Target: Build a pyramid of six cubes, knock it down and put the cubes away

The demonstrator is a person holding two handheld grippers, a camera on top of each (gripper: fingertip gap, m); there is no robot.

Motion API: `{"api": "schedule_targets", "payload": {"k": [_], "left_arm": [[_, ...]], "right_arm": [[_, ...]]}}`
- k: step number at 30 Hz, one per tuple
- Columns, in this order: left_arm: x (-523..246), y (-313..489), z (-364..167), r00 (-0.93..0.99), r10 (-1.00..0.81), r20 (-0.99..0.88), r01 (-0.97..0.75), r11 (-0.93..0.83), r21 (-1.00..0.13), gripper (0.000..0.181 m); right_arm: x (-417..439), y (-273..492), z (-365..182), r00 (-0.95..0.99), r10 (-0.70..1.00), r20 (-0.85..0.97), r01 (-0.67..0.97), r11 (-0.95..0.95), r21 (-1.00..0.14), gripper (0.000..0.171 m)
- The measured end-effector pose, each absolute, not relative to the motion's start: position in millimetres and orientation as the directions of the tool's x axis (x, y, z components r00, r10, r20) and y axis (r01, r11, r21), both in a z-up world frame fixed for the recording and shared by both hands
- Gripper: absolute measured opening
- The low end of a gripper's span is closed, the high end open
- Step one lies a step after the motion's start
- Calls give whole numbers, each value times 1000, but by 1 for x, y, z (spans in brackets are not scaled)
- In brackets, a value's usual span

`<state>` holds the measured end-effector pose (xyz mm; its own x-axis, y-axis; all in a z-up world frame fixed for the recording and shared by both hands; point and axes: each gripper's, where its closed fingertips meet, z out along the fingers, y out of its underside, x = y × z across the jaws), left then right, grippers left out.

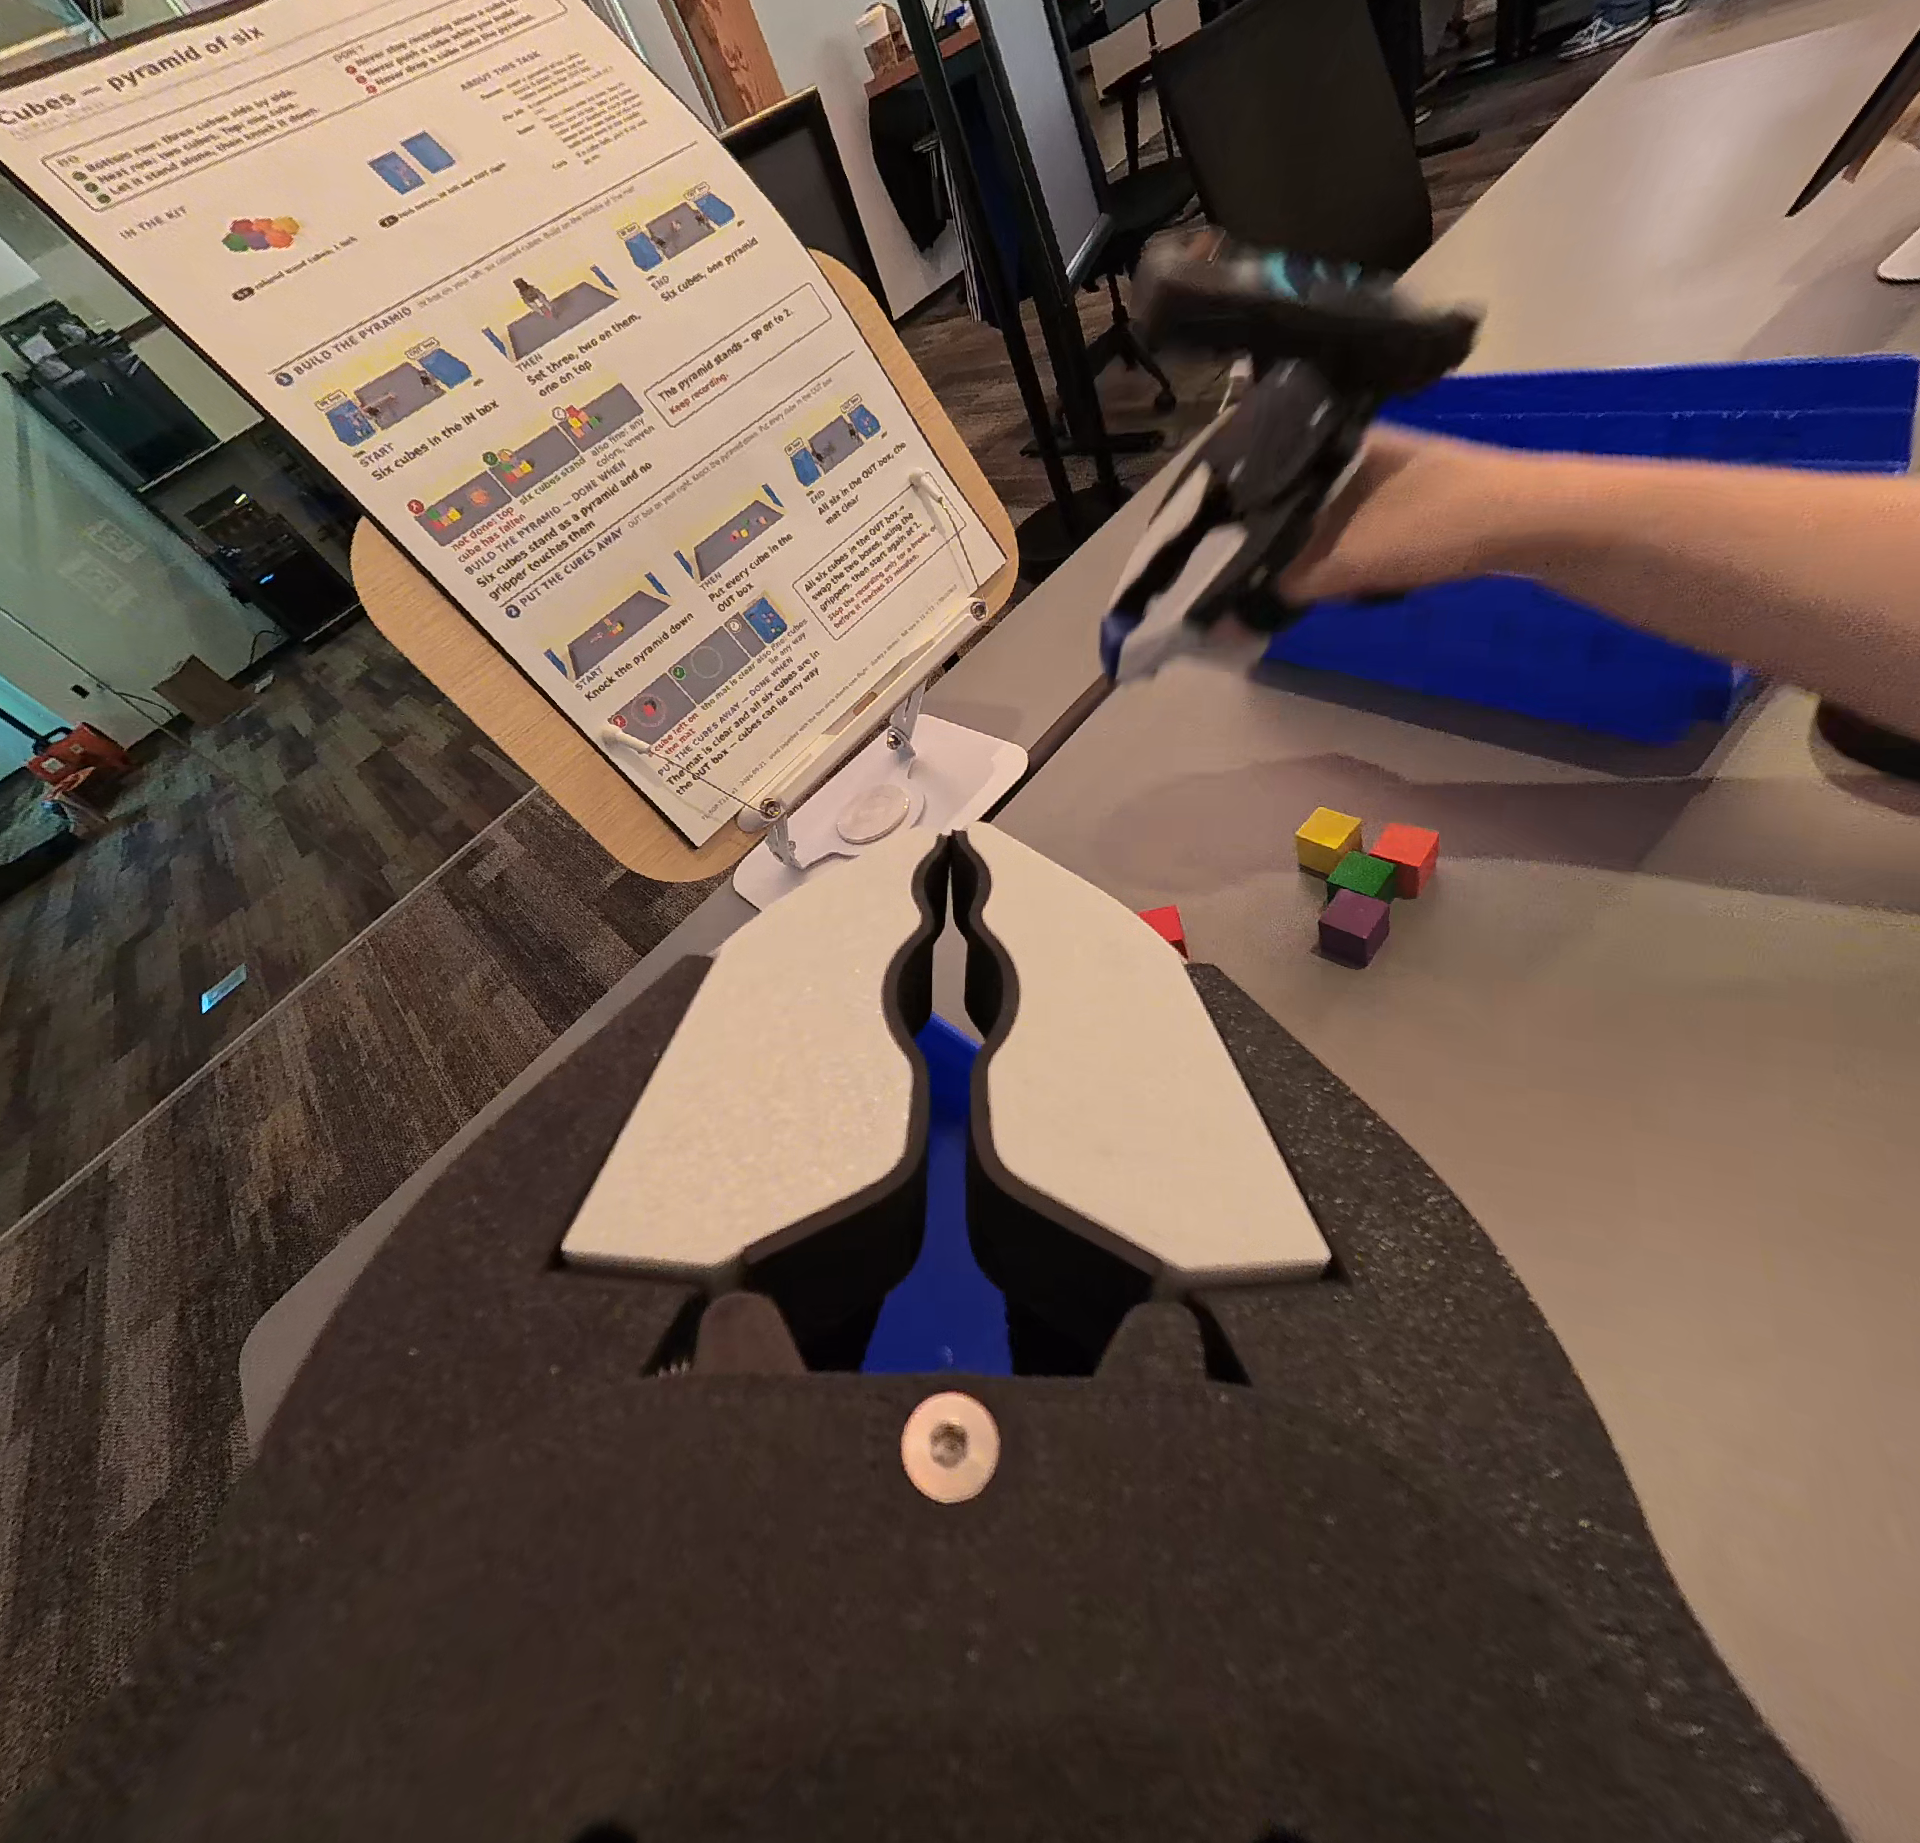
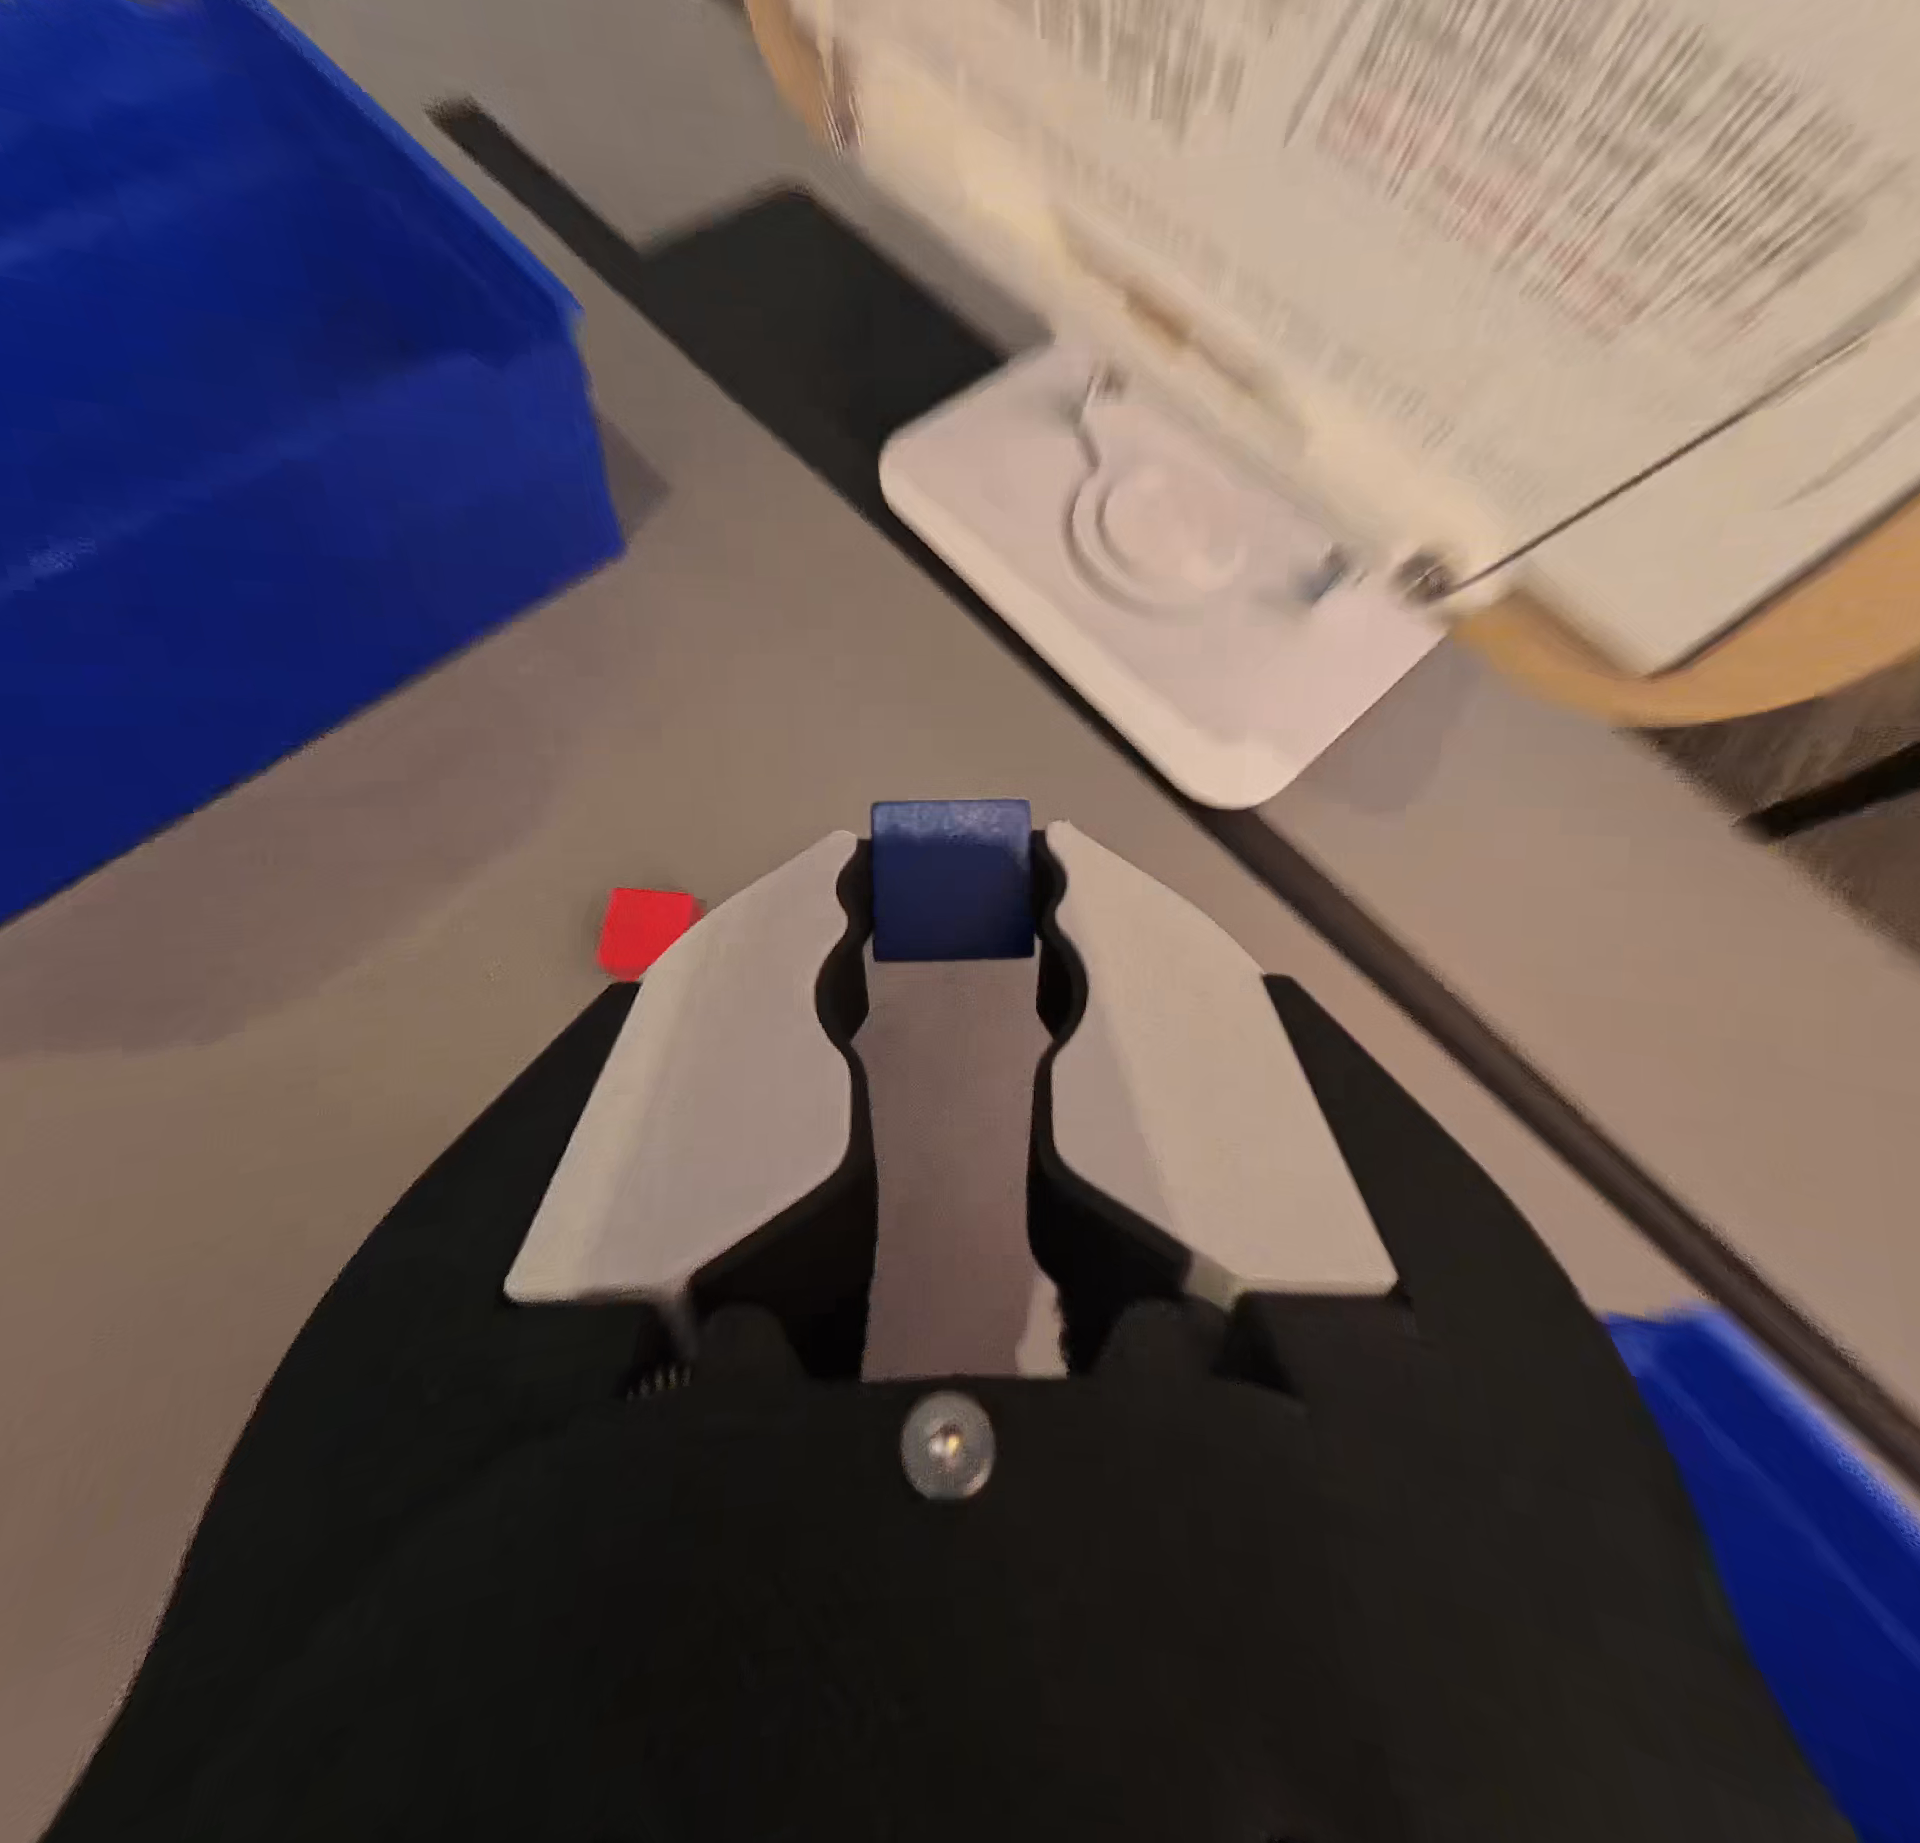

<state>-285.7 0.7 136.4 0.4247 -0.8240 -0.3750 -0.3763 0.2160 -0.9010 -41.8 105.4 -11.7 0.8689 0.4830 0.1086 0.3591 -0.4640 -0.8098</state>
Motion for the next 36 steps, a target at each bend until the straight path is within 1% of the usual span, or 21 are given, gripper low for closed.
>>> {"api": "schedule_targets", "payload": {"k": [2, 3, 5, 7, 9, 11, 14, 16, 20, 27, 33, 36], "left_arm": [[-285, 0, 136, 424, -825, -374, -377, 215, -901, 0], [-284, 0, 136, 424, -824, -374, -378, 215, -901, 0], [-279, 0, 135, 417, -827, -377, -382, 216, -898, 0], [-273, -1, 133, 406, -829, -385, -393, 221, -892, 0], [-268, -2, 130, 396, -830, -394, -410, 224, -884, 0], [-264, -2, 127, 388, -828, -404, -428, 226, -875, 0], [-260, -1, 123, 382, -832, -403, -440, 220, -871, 0], [-257, 0, 119, 376, -837, -398, -448, 211, -869, 0], [-252, 6, 112, 377, -836, -398, -471, 197, -860, 0], [-245, 8, 105, 368, -838, -402, -497, 188, -847, 0], [-243, 10, 100, 370, -837, -404, -515, 178, -839, 0], [-242, 9, 100, 366, -837, -406, -516, 180, -837, 0]], "right_arm": [[-14, 74, 37, 869, 446, 213, 401, -384, -832, 30], [9, 59, 51, 879, 410, 245, 409, -383, -828, 30], [67, 36, 61, 926, 286, 244, 352, -429, -832, 30], [117, 20, 42, 969, 204, 138, 226, -506, -832, 30], [146, 15, 7, 987, 162, -18, 82, -591, -803, 30], [161, 16, -31, 987, 135, -82, 27, -656, -754, 30], [165, 24, -72, 985, 159, -66, 69, -716, -695, 31], [169, 27, -86, 986, 162, -28, 103, -745, -659, 31], [167, 40, -94, 987, 160, -30, 100, -746, -659, 30], [165, 51, -131, 989, 148, -1, 120, -806, -580, 30], [168, 50, -144, 993, 115, -13, 89, -829, -552, 30], [170, 48, -148, 992, 126, 11, 112, -840, -530, 30]]}}
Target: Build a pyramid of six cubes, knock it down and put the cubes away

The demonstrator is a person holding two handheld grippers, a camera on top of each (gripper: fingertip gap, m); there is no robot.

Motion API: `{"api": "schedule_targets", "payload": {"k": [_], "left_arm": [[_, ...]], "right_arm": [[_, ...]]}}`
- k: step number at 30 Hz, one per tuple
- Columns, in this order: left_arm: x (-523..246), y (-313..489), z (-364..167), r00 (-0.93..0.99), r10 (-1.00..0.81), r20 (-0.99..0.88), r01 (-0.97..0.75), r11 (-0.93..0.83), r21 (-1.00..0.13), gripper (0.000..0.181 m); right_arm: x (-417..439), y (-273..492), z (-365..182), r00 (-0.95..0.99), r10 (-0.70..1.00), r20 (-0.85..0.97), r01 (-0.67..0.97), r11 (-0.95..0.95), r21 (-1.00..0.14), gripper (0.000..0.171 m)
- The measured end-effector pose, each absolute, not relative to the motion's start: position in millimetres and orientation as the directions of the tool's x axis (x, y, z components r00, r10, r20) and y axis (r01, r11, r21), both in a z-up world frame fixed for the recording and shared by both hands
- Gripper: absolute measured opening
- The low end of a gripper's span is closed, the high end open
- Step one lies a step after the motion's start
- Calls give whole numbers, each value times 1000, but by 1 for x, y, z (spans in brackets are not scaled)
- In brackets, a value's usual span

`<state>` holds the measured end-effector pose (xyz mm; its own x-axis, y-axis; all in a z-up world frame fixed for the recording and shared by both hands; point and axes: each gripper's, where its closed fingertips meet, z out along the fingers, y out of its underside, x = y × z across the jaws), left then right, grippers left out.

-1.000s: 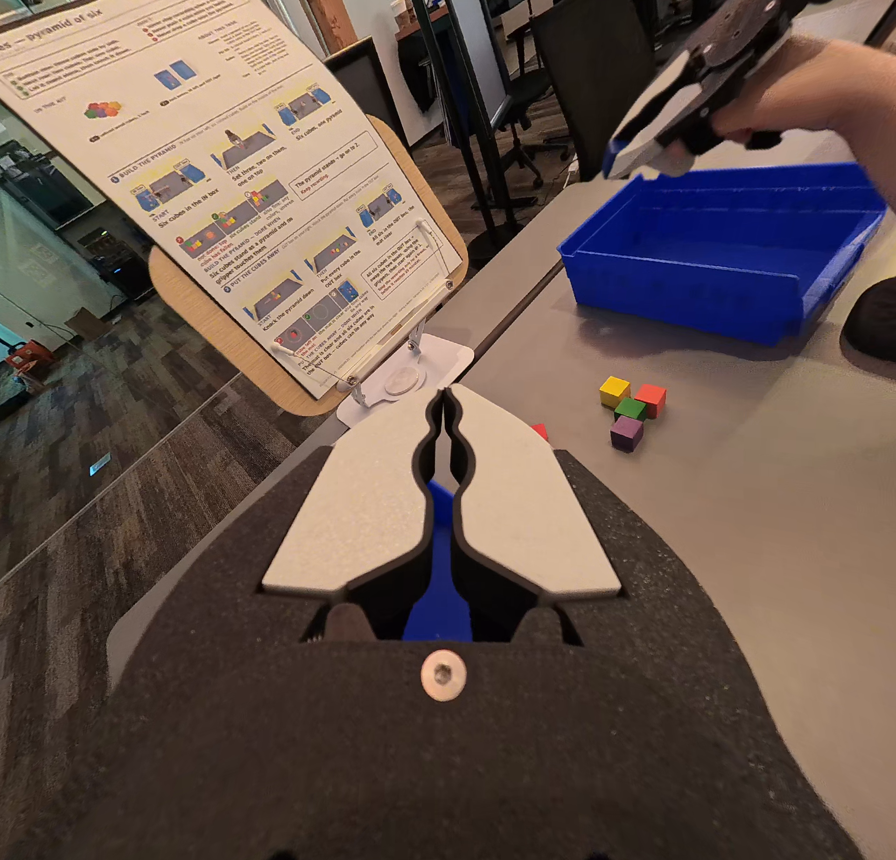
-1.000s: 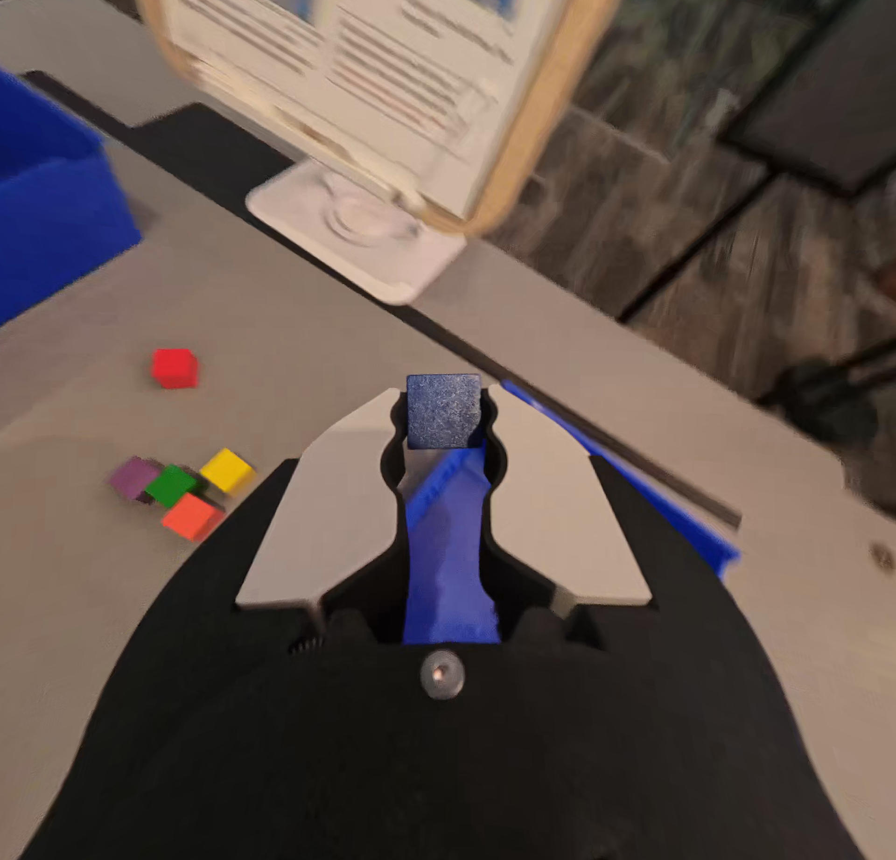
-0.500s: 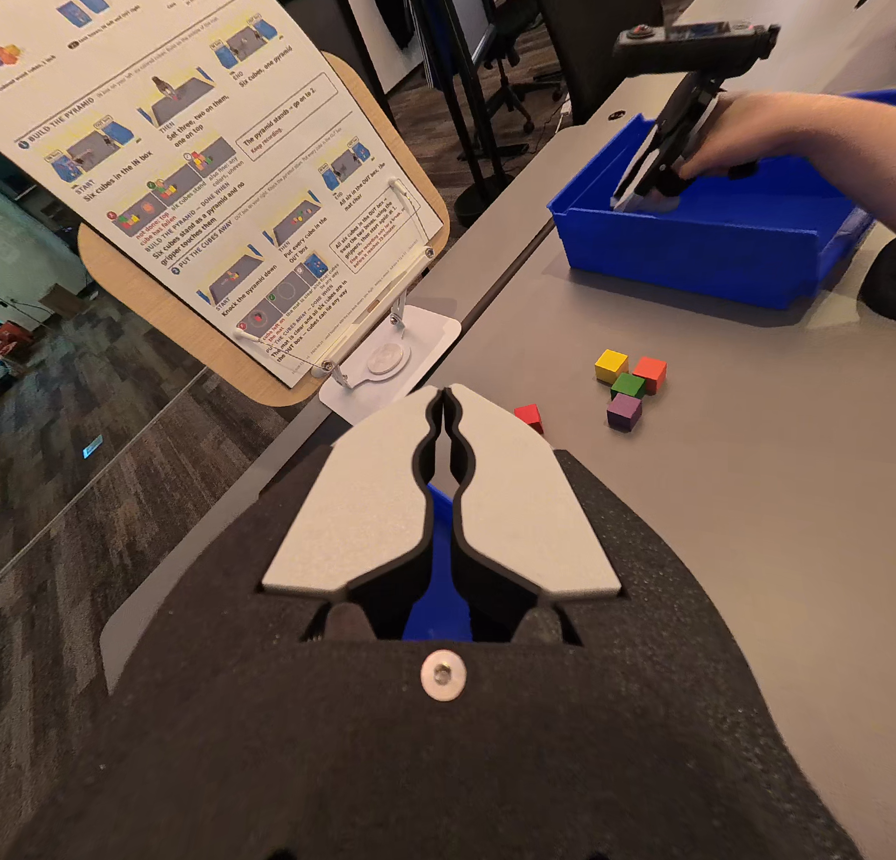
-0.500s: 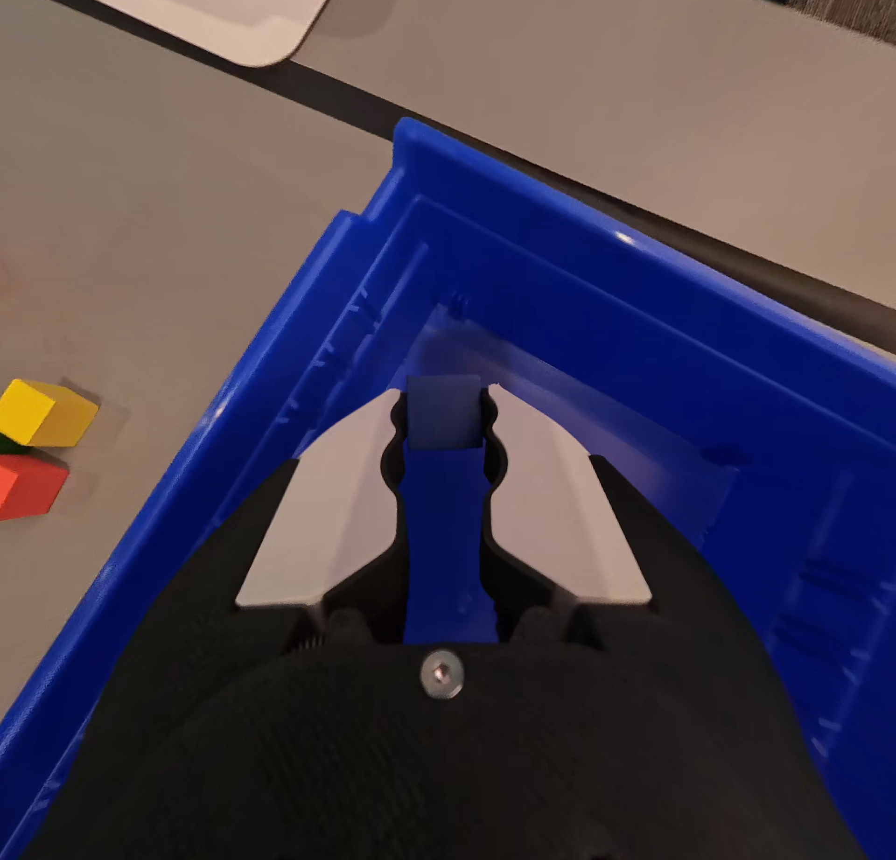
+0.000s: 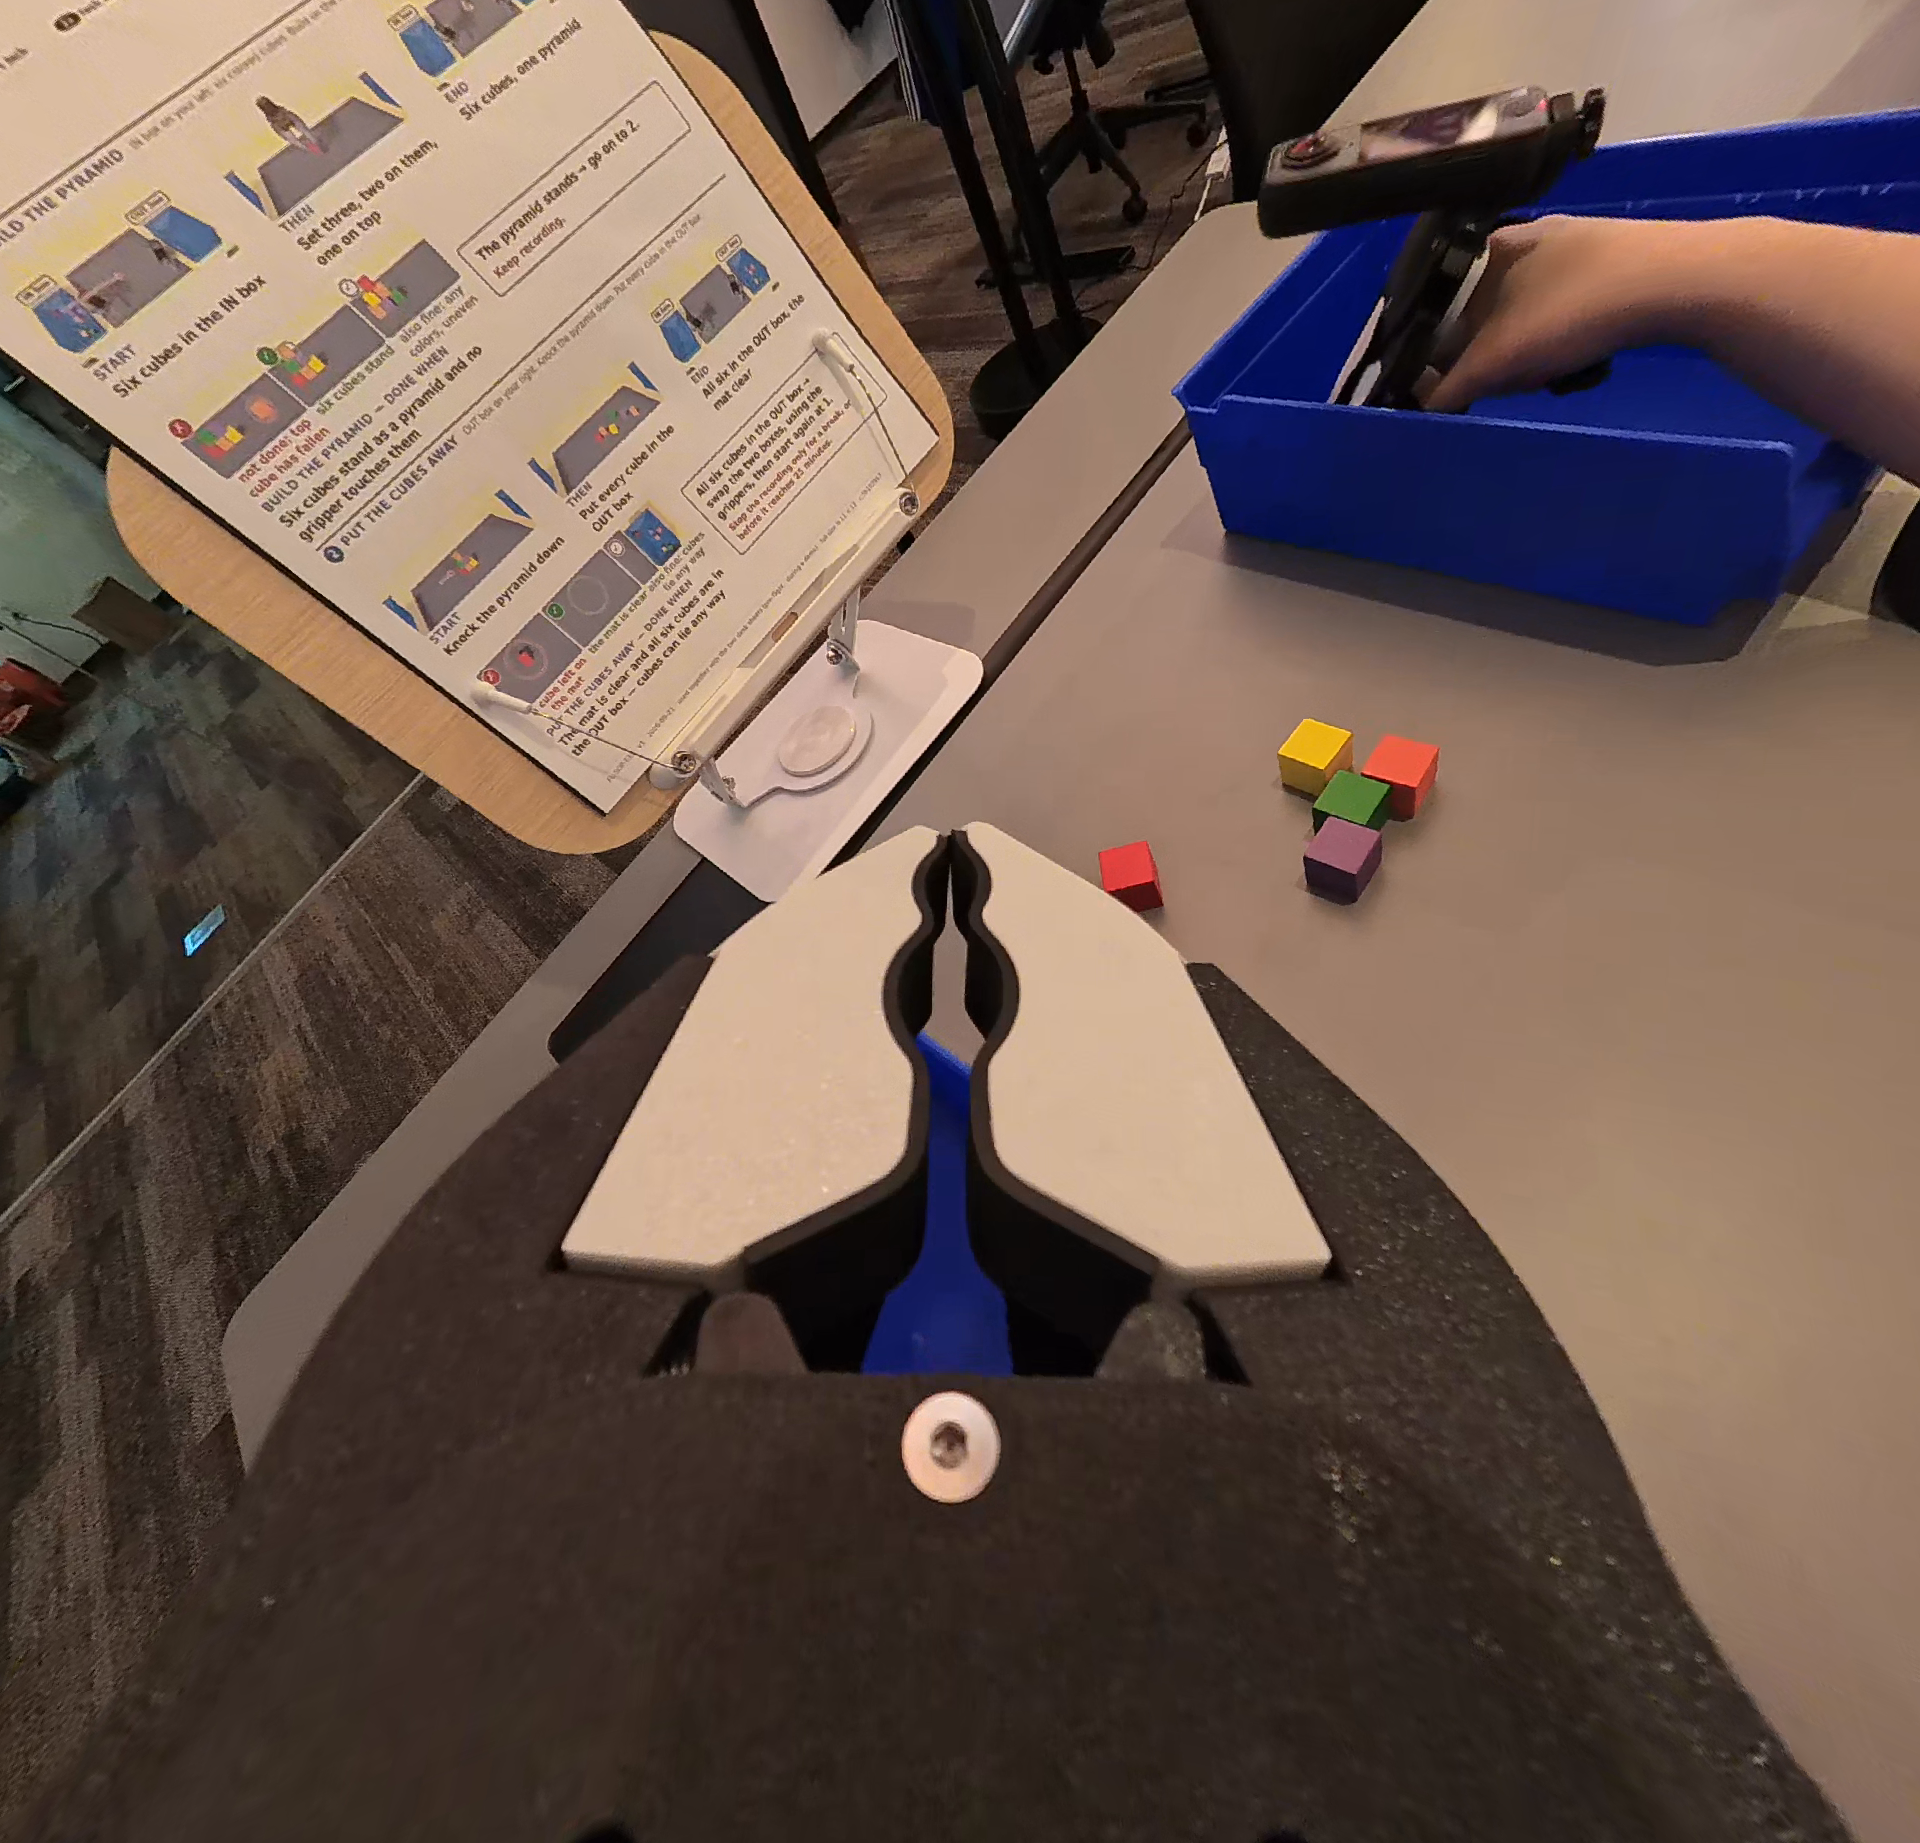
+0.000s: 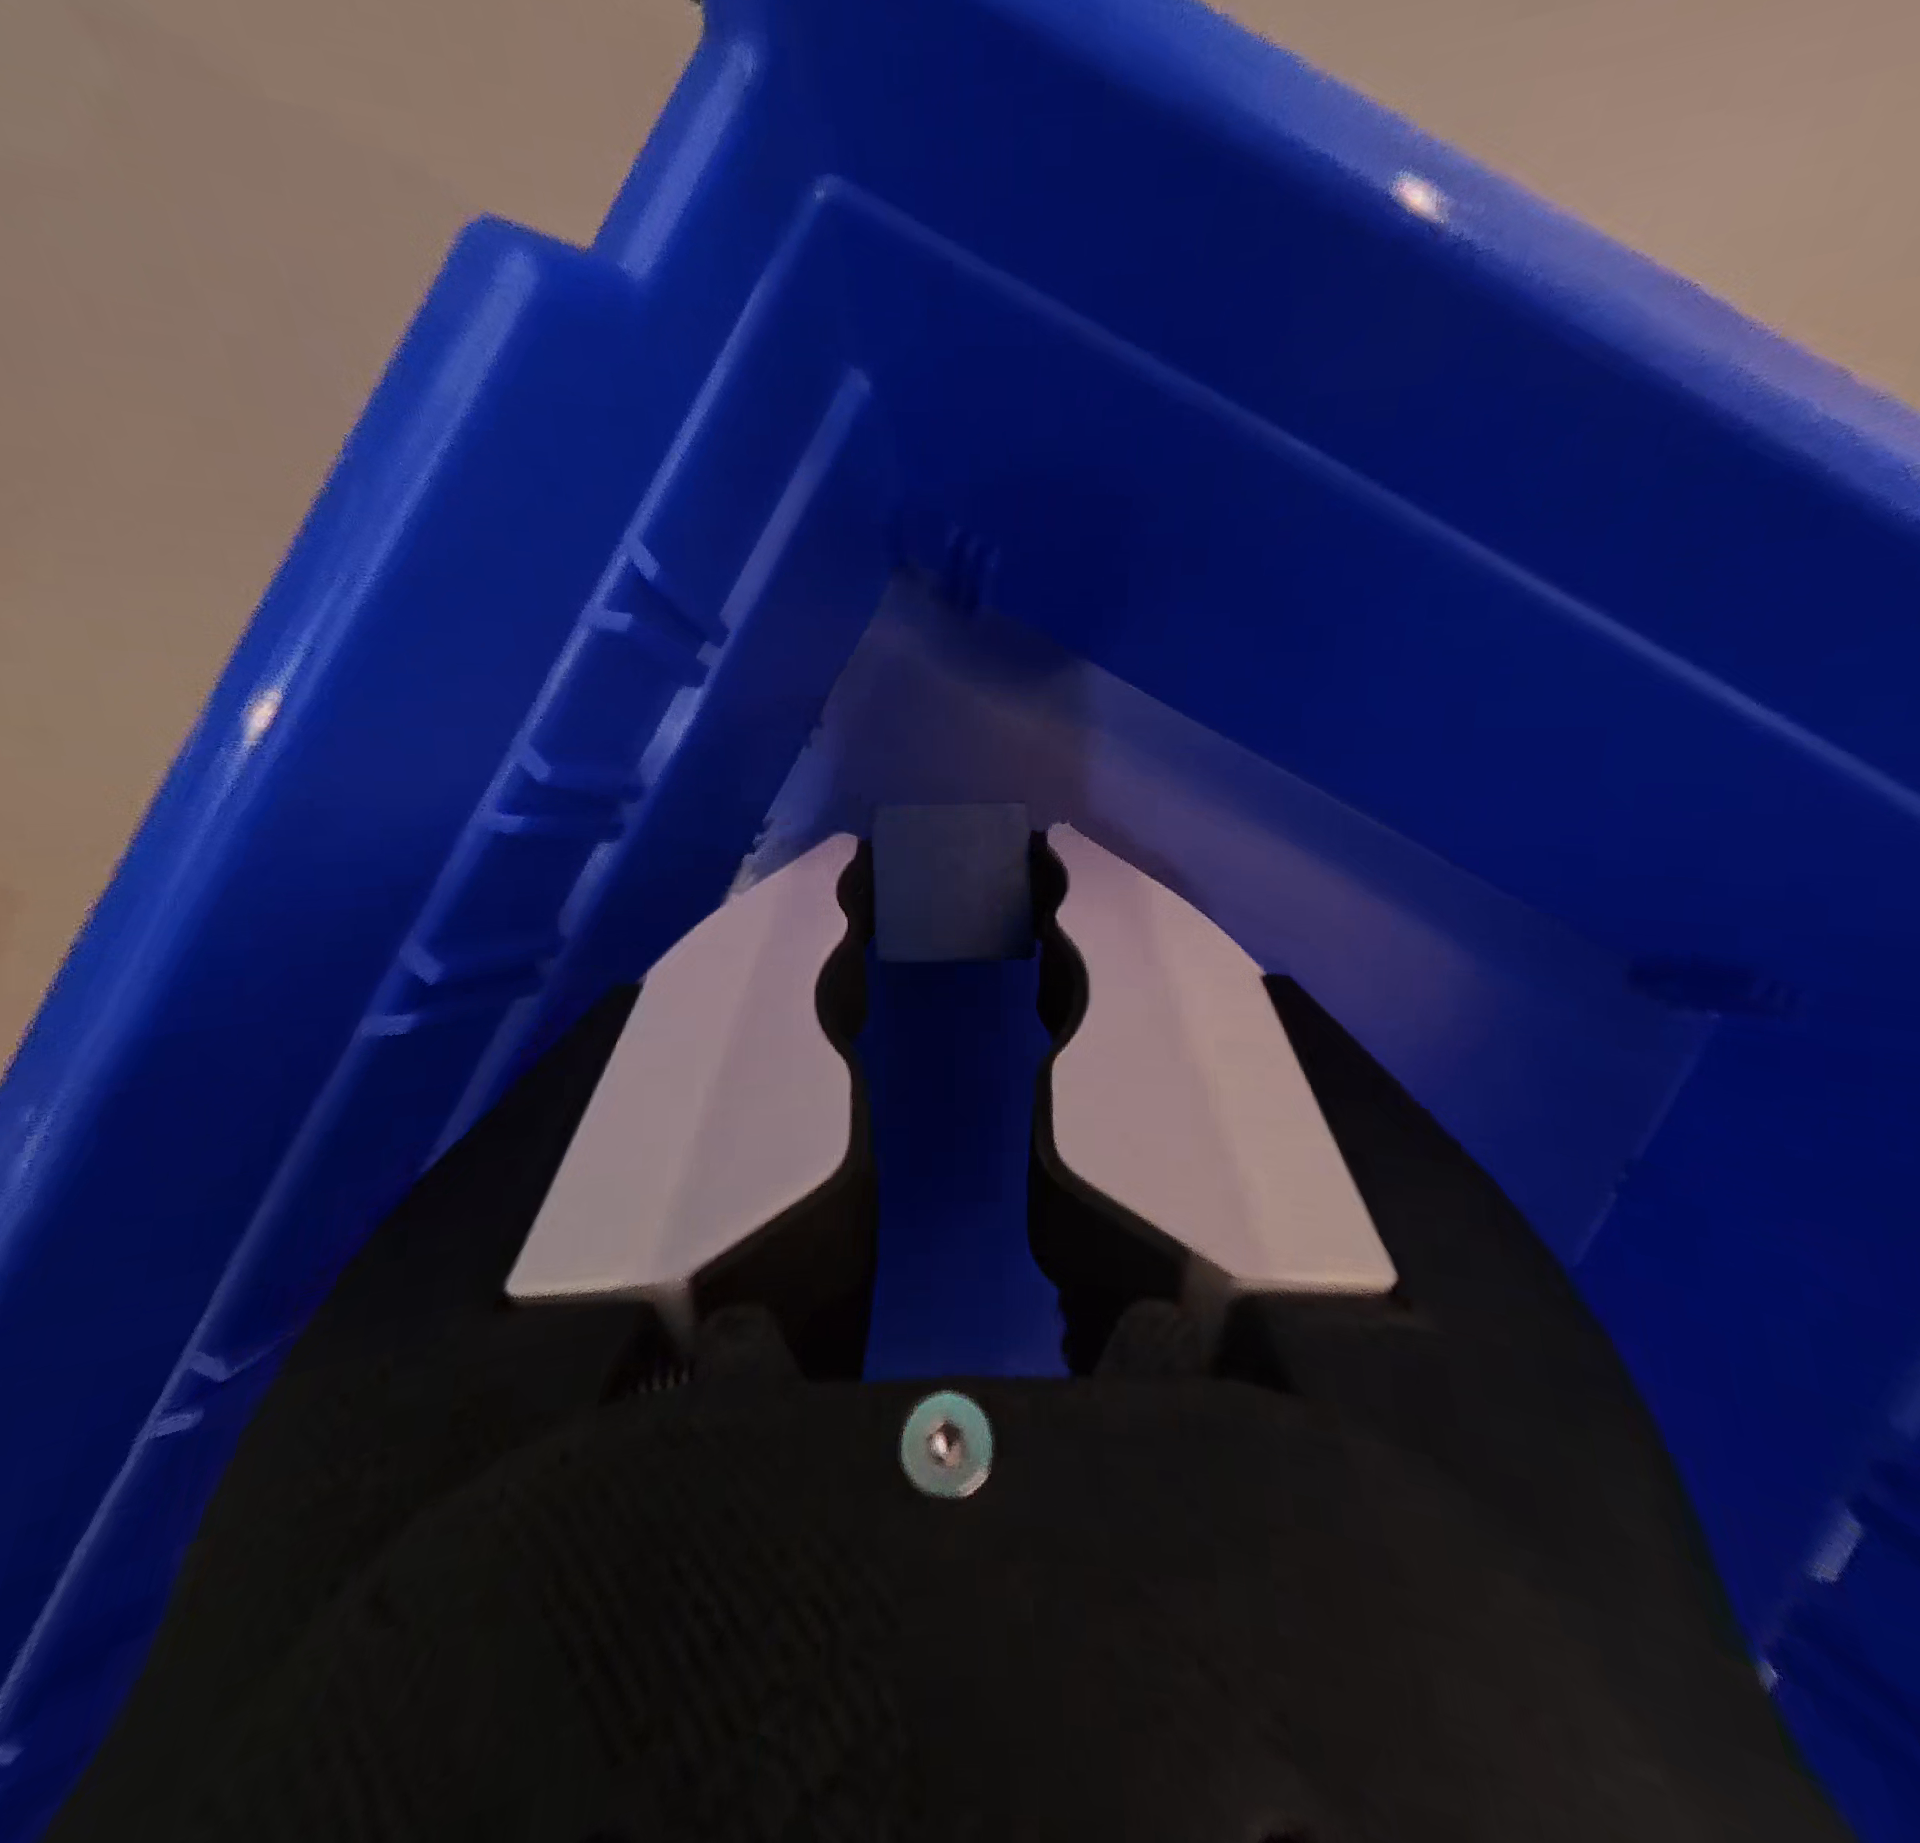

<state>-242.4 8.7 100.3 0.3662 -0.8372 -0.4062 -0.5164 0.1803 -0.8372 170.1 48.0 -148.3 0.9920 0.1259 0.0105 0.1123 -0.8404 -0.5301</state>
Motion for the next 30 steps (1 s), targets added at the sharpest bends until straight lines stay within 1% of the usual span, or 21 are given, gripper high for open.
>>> {"api": "schedule_targets", "payload": {"k": [3, 4, 6, 8, 10, 12, 13, 15, 16, 18, 21, 24, 26, 30], "left_arm": [[-242, 7, 100, 361, -840, -406, -517, 182, -836, 0], [-242, 7, 100, 359, -841, -406, -517, 183, -836, 0], [-243, 7, 101, 361, -840, -406, -516, 183, -837, 0], [-245, 7, 102, 366, -838, -406, -511, 184, -840, 0], [-247, 6, 105, 371, -837, -404, -502, 185, -845, 0], [-248, 6, 107, 373, -835, -405, -496, 189, -847, 0], [-249, 6, 108, 374, -834, -405, -495, 190, -848, 0], [-248, 6, 107, 373, -835, -405, -497, 189, -847, 0], [-248, 6, 106, 372, -836, -404, -500, 187, -846, 0], [-247, 5, 105, 367, -837, -405, -507, 186, -842, 0], [-246, 4, 103, 359, -837, -413, -515, 191, -835, 0], [-245, 2, 105, 354, -839, -414, -511, 198, -837, 0], [-245, 0, 107, 351, -839, -416, -504, 205, -839, 0], [-245, -1, 108, 348, -839, -418, -501, 211, -839, 0]], "right_arm": [[174, 47, -150, 990, 133, 38, 133, -841, -524, 33], [180, 48, -147, 991, 112, 69, 132, -836, -533, 43], [187, 45, -129, 989, 109, 102, 148, -812, -565, 50], [191, 40, -90, 990, 79, 118, 137, -755, -641, 49], [179, 32, -35, 992, 74, 106, 129, -651, -748, 48], [139, 22, 14, 985, 167, 54, 136, -530, -837, 46], [111, 17, 28, 970, 241, 23, 145, -499, -854, 45], [53, 9, 28, 921, 389, -11, 208, -517, -830, 45], [29, 9, 22, 900, 435, 5, 259, -527, -810, 44], [-3, 13, -1, 906, 420, 58, 320, -587, -744, 39], [-32, 19, -48, 890, 429, 157, 429, -669, -607, 40], [-38, 21, -99, 901, 416, 126, 423, -772, -474, 47], [-38, 25, -116, 915, 393, 93, 390, -802, -453, 48], [-33, 25, -126, 931, 359, 61, 349, -831, -434, 48]]}}
